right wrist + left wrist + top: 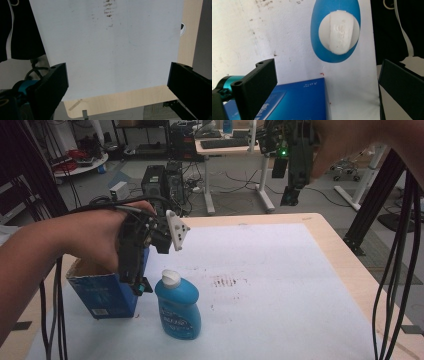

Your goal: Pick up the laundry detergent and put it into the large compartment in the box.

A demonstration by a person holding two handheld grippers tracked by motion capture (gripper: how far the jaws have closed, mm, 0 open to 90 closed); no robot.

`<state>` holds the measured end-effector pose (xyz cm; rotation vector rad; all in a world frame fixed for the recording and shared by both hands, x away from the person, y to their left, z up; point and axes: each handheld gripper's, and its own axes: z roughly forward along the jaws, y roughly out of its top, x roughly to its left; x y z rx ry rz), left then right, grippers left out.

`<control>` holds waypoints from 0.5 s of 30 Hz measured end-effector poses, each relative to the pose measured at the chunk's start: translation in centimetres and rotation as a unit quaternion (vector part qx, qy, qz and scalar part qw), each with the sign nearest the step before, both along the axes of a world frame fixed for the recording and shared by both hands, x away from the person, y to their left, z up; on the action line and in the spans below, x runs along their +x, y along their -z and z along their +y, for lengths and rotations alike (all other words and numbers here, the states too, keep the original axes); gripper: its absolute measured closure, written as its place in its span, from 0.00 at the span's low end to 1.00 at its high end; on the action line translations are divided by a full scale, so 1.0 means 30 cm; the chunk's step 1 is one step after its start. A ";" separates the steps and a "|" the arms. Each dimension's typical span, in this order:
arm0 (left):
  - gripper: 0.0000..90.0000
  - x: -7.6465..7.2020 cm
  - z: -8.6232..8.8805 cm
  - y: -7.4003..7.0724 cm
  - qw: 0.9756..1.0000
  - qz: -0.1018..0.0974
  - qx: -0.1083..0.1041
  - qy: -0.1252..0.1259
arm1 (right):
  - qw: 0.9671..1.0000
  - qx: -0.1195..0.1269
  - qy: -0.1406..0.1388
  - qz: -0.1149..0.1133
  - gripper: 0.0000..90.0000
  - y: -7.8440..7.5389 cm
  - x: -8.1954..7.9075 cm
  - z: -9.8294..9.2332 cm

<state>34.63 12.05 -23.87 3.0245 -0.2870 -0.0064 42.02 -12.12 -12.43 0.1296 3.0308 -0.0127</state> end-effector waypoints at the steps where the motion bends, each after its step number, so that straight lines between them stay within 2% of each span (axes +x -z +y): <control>1: 0.02 -0.002 -0.003 0.004 1.000 -0.001 -0.002 0.006 | 1.000 0.001 0.000 0.000 0.03 0.001 0.000 0.001; 2: 0.02 -0.002 -0.003 0.004 1.000 -0.001 -0.002 0.006 | 1.000 0.001 0.000 0.000 0.03 0.001 0.000 0.001; 5: 0.02 -0.004 -0.018 0.030 1.000 -0.001 -0.009 0.027 | 1.000 -0.005 -0.002 0.001 0.03 0.010 0.003 0.008; 15: 0.02 0.005 -0.043 0.089 0.999 0.006 -0.013 0.038 | 1.000 -0.005 -0.002 0.000 0.03 0.017 0.006 0.019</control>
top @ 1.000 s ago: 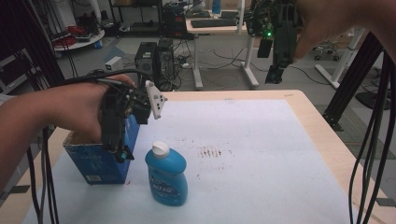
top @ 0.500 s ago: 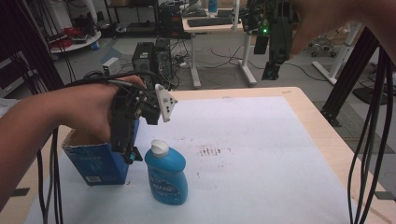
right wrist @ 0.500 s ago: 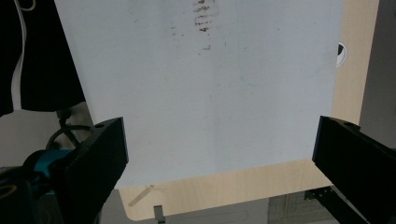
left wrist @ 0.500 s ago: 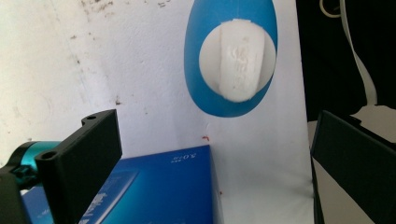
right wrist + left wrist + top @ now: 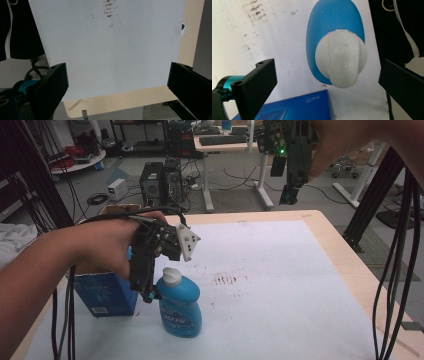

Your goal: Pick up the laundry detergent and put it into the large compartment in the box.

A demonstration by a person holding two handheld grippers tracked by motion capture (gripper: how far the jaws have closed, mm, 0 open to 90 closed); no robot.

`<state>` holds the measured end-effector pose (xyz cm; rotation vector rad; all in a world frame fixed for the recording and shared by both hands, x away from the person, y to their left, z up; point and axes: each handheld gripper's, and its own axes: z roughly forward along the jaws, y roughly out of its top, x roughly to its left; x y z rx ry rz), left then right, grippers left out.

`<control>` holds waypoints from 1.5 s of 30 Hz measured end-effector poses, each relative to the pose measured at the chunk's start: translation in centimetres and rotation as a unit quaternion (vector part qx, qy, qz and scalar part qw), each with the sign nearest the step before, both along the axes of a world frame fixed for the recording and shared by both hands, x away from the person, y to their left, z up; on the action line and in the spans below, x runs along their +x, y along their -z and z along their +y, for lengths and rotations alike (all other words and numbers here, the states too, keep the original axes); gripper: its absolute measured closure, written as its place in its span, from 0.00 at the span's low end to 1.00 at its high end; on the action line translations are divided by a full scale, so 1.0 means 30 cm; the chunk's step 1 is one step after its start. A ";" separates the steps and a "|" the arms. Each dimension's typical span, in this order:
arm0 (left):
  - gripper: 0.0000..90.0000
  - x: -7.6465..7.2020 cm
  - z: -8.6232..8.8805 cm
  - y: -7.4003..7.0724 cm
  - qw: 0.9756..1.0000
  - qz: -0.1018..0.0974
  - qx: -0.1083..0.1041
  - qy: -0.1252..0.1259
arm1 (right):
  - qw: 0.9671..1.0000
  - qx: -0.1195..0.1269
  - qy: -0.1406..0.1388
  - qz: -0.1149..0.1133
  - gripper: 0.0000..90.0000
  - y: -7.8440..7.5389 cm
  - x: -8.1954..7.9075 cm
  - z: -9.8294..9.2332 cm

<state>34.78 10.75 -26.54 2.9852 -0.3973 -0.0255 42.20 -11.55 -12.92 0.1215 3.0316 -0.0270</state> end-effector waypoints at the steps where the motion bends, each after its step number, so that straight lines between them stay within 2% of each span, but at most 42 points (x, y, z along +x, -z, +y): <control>1: 0.02 0.000 -0.003 0.006 1.000 0.000 0.001 -0.001 | 1.000 0.000 0.001 0.001 0.03 0.001 0.001 0.000; 5: 0.02 -0.002 -0.016 0.026 1.000 0.001 0.002 0.002 | 1.000 0.000 -0.003 0.000 0.03 0.002 0.003 0.000; 11: 0.02 -0.006 -0.041 0.060 1.000 0.001 0.024 0.012 | 1.000 -0.004 -0.004 0.003 0.03 0.006 0.003 0.006; 16: 0.02 -0.011 -0.050 0.080 1.000 0.001 0.027 0.010 | 1.000 -0.002 -0.002 0.002 0.03 0.009 -0.001 0.007; 24: 0.02 -0.016 -0.071 0.105 0.999 -0.005 0.044 0.016 | 1.000 -0.003 -0.008 0.002 0.03 0.014 -0.007 0.011; 31: 0.02 -0.023 -0.080 0.107 0.999 -0.008 0.050 0.015 | 1.000 -0.002 -0.006 0.002 0.03 0.015 -0.013 0.007; 33: 0.03 -0.026 -0.081 0.107 0.999 -0.010 0.051 0.013 | 1.000 0.003 -0.014 0.001 0.03 0.017 -0.010 0.005; 34: 0.03 -0.028 -0.082 0.107 0.999 -0.012 0.052 0.013 | 1.000 -0.001 -0.006 0.000 0.03 0.015 -0.014 0.004; 37: 0.04 -0.034 -0.083 0.105 0.998 -0.016 0.052 0.015 | 1.000 -0.001 -0.006 -0.001 0.03 0.016 -0.015 0.002; 39: 0.10 -0.038 -0.086 0.103 0.998 -0.019 0.055 0.014 | 1.000 0.002 -0.013 -0.002 0.03 0.016 -0.012 0.000; 42: 0.10 -0.038 -0.086 0.103 0.998 -0.025 0.054 0.013 | 1.000 0.004 -0.015 -0.002 0.03 0.016 -0.012 -0.002; 45: 0.11 -0.038 -0.088 0.103 0.998 -0.030 0.055 0.015 | 1.000 0.000 -0.002 -0.002 0.03 0.012 -0.019 -0.003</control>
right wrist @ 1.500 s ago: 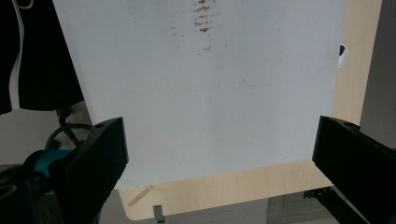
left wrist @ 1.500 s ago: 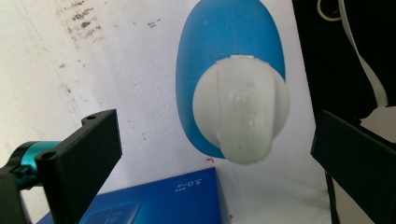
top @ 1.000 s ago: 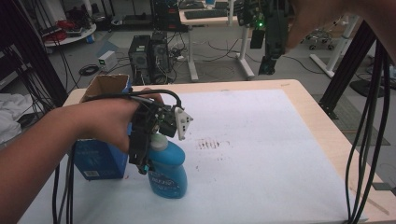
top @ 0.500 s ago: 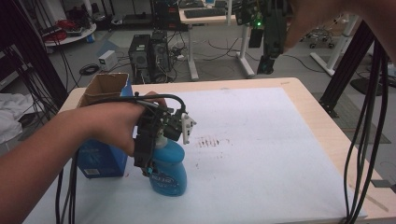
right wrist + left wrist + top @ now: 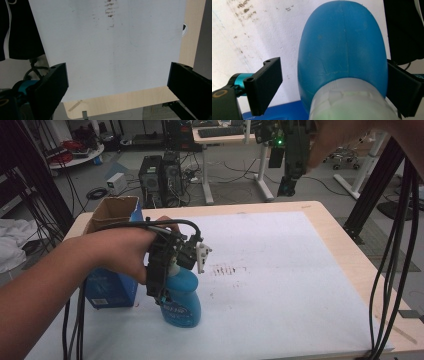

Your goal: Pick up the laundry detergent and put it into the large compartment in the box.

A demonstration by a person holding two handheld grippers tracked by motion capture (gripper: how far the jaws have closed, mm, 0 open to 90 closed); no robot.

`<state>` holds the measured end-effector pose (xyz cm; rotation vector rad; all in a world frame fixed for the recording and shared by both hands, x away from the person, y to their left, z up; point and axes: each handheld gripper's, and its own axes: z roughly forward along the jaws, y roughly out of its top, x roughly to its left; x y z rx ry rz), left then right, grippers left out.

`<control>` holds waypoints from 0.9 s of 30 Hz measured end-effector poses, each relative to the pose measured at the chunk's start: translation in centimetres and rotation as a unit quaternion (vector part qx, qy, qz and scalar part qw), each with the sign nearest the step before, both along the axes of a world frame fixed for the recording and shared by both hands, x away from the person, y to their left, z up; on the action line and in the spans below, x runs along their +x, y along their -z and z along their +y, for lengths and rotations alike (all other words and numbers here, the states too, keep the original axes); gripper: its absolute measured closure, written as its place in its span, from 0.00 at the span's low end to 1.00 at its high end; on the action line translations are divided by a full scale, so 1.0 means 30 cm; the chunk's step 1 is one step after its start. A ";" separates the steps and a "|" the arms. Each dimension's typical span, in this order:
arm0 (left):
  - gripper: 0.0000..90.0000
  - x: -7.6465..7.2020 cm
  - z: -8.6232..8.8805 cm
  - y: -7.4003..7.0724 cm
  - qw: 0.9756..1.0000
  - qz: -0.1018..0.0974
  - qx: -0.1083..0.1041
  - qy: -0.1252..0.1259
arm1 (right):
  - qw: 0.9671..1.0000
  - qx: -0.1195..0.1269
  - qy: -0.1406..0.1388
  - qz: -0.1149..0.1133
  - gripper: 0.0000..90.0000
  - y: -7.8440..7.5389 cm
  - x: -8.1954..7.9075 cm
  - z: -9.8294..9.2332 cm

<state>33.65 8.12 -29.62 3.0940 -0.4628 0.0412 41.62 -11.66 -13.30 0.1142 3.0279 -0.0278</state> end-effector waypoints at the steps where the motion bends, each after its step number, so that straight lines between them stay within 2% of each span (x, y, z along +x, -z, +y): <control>1: 0.12 0.000 0.000 0.000 1.000 0.000 0.000 0.000 | 1.000 0.000 0.000 0.000 0.03 0.000 0.000 0.000; 7: 0.16 -0.005 0.000 -0.003 1.000 -0.005 -0.002 0.003 | 1.000 0.000 -0.003 -0.001 0.03 -0.001 0.002 -0.002; 9: 0.19 -0.006 -0.001 -0.004 1.000 -0.006 -0.003 0.005 | 1.000 0.003 -0.013 -0.002 0.03 0.000 0.008 -0.001; 11: 0.21 -0.008 -0.001 -0.002 1.000 -0.009 -0.002 0.007 | 1.000 0.000 -0.003 -0.001 0.03 0.001 0.005 0.000; 12: 0.21 -0.008 -0.001 -0.002 1.000 -0.011 0.000 0.008 | 1.000 0.003 -0.009 -0.001 0.03 0.002 0.009 0.000; 27: 0.27 -0.014 -0.002 -0.004 1.000 -0.013 -0.003 0.016 | 1.000 0.001 -0.002 0.000 0.03 0.007 0.011 0.004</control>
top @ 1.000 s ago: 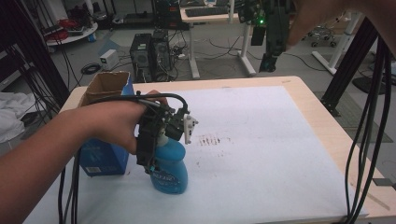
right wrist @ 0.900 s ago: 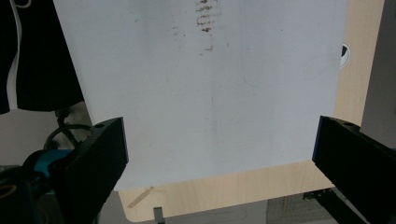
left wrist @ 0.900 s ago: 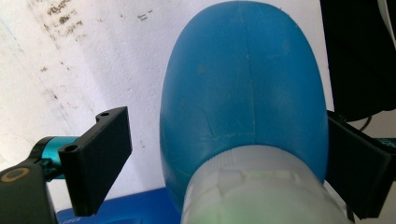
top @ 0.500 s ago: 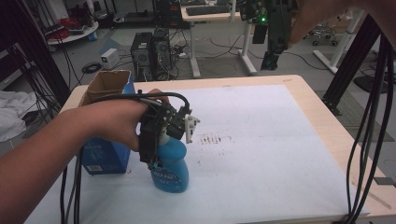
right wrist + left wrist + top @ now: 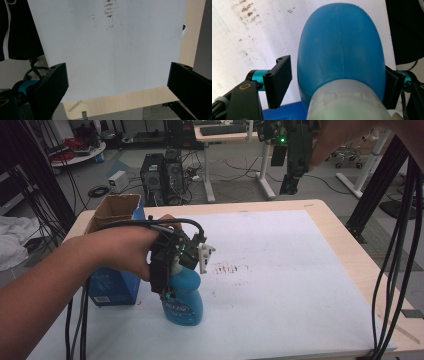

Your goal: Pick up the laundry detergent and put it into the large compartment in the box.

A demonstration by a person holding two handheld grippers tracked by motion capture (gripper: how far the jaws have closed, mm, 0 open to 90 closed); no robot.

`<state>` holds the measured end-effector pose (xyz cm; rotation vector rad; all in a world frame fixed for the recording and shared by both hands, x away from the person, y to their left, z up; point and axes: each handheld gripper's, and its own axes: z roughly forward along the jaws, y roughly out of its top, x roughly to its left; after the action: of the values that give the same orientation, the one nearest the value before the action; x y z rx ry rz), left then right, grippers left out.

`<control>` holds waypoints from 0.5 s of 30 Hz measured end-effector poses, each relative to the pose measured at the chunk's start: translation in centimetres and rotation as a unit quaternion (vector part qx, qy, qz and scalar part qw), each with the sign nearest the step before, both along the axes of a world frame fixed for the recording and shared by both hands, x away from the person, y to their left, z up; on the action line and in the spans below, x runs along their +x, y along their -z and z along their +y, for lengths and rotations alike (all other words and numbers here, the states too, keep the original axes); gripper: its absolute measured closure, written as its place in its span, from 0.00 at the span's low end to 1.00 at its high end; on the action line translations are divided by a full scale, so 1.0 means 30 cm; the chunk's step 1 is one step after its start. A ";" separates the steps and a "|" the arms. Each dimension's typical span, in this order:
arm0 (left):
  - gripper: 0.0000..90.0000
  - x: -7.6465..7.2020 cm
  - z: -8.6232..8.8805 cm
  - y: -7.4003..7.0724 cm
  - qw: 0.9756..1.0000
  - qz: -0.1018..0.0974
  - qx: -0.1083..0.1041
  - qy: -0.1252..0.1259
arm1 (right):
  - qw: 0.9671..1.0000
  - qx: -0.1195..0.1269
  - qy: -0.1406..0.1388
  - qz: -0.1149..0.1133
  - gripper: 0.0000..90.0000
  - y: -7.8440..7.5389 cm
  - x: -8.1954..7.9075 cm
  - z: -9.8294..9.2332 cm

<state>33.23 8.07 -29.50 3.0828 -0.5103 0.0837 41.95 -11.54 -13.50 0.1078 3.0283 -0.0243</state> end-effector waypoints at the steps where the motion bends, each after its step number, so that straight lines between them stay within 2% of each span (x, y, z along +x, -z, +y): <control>1: 0.27 -0.001 0.000 0.001 1.000 0.000 -0.001 0.000 | 1.000 0.000 0.001 0.000 0.03 0.000 -0.001 0.000; 15: 0.35 -0.007 -0.003 0.002 1.000 -0.002 0.004 0.004 | 1.000 0.001 0.003 -0.001 0.03 -0.003 -0.002 -0.009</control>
<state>33.03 7.99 -29.56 3.0890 -0.5248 0.0892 41.89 -11.80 -13.42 0.1156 3.0261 -0.0208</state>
